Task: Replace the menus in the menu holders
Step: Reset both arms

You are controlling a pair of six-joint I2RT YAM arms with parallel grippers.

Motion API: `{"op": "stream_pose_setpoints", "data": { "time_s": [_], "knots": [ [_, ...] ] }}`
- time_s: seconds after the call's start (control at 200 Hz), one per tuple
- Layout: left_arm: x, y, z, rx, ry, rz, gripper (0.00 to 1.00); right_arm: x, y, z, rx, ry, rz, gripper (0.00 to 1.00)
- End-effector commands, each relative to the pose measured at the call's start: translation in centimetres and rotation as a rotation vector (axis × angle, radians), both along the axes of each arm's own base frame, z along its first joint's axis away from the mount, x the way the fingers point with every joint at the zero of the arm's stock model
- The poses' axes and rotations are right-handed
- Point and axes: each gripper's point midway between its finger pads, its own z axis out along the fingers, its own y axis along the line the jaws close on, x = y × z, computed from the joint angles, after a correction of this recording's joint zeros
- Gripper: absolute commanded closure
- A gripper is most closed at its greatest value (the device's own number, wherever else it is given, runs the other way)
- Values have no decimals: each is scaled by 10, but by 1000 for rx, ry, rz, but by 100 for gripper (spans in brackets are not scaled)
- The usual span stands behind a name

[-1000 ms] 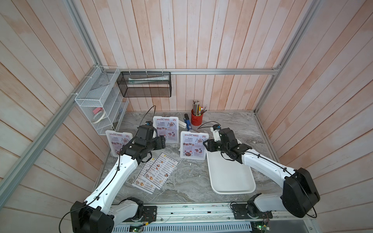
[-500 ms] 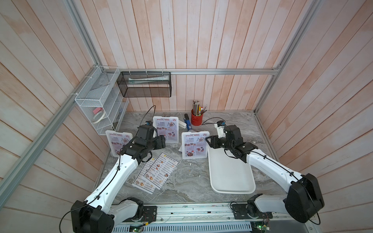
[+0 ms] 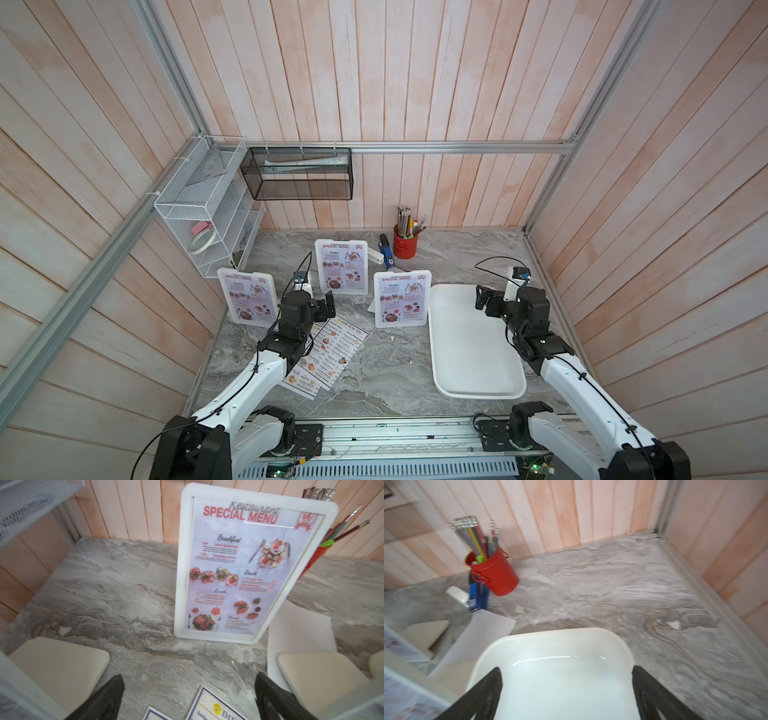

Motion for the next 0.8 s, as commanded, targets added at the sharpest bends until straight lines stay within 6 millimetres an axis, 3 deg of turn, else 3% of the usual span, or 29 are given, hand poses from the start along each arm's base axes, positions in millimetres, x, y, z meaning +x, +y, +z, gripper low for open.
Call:
{"op": "stream_pose_setpoints", "data": {
  "time_s": [0.0, 0.1, 0.285, 0.415, 0.505, 0.615, 0.795],
  "knots": [
    [19, 27, 14, 103, -112, 55, 0, 2, -30, 23, -122, -170, -104, 2],
    [19, 41, -8, 95, -113, 73, 0, -4, -49, 14, -136, -182, -156, 2],
    [24, 62, -20, 35, -225, 115, 0, -2, -66, -3, -133, -215, -222, 2],
    [34, 52, -14, 48, -281, 40, 0, -2, -71, -24, -153, -227, -244, 2],
    [37, 51, -16, 75, -297, 18, 0, 2, -69, -38, -140, -233, -233, 2],
    [31, 53, -27, 75, -340, 35, 0, 18, -52, -31, -137, -272, -130, 3],
    [32, 53, -29, 69, -335, 27, 0, 33, -50, -31, -184, -301, -107, 3]
  ]
}}
